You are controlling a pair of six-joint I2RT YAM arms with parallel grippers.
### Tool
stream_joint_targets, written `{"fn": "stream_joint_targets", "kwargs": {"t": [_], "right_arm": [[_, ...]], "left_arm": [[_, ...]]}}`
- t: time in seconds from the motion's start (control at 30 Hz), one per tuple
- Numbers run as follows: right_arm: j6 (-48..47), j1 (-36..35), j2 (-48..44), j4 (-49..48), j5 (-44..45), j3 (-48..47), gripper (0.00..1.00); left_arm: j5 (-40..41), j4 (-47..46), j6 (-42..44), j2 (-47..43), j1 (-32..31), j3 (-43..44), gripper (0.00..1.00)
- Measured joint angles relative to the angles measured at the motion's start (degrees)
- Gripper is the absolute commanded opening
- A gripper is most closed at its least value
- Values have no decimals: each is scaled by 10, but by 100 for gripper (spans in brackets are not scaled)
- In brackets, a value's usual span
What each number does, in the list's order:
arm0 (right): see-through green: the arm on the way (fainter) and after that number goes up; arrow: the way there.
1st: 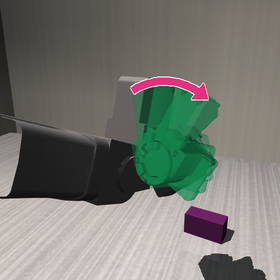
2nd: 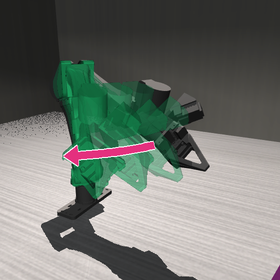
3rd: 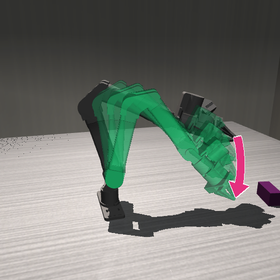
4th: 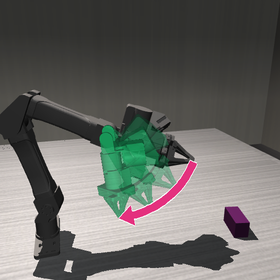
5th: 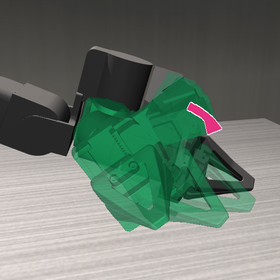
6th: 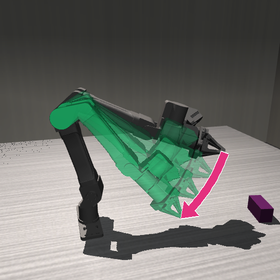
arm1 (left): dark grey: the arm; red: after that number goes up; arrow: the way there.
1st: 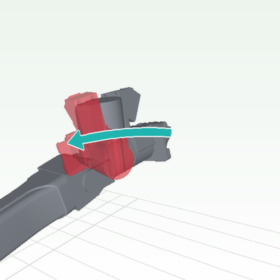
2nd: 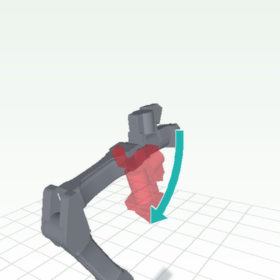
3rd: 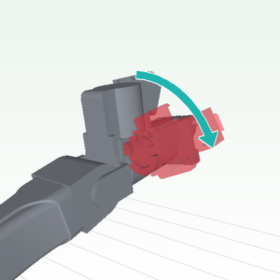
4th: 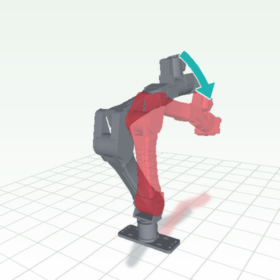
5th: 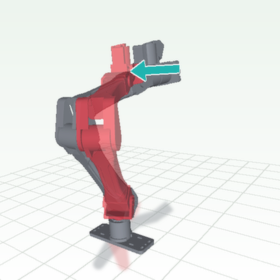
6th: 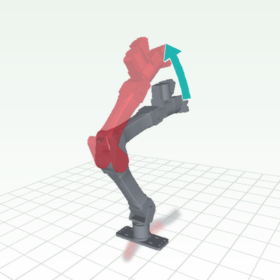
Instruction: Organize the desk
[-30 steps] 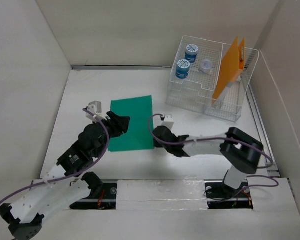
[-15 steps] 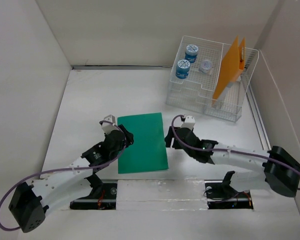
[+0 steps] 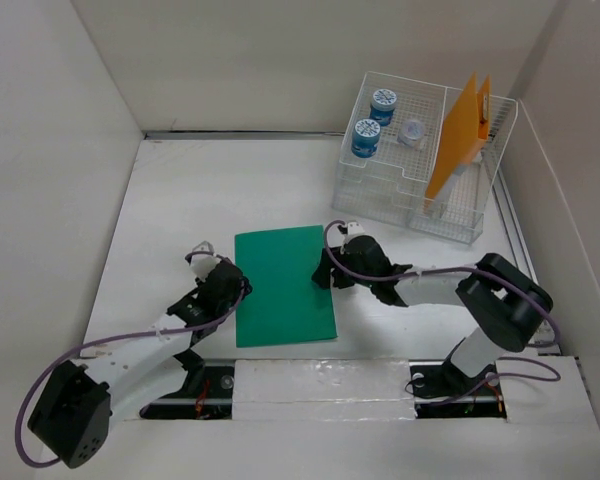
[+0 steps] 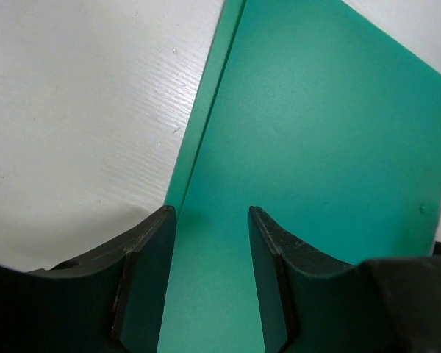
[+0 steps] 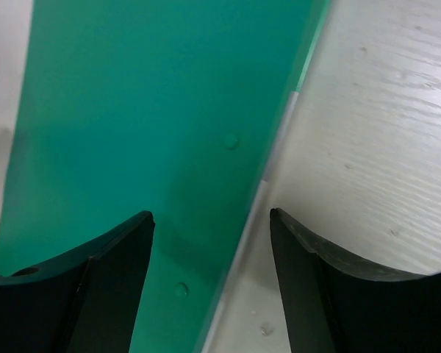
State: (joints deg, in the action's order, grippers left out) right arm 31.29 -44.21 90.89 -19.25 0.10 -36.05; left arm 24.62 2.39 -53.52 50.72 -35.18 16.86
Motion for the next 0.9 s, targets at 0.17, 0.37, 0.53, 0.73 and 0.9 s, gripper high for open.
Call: {"fn": "stream_joint_targets", "kwargs": {"t": [0.17,0.37,0.53,0.73,0.9], "right_arm": [[7,12,28,-84,-66,16,65],[26,21,37,-140,-100,38,65],[45,21,51,-186,-128,50,61],[66,21,71,-218,-161,55,40],[89,21,92,-216,-162,41,8]], "left_arm": [[-9,3,-5,-59,4,-15,40],[-50,-20,-25,-21,7,-24,29],[-74,-25,-37,-24,10,-36,24],[-89,-31,-38,-33,12,-38,20],[-93,-32,-36,-38,12,-38,21]]}}
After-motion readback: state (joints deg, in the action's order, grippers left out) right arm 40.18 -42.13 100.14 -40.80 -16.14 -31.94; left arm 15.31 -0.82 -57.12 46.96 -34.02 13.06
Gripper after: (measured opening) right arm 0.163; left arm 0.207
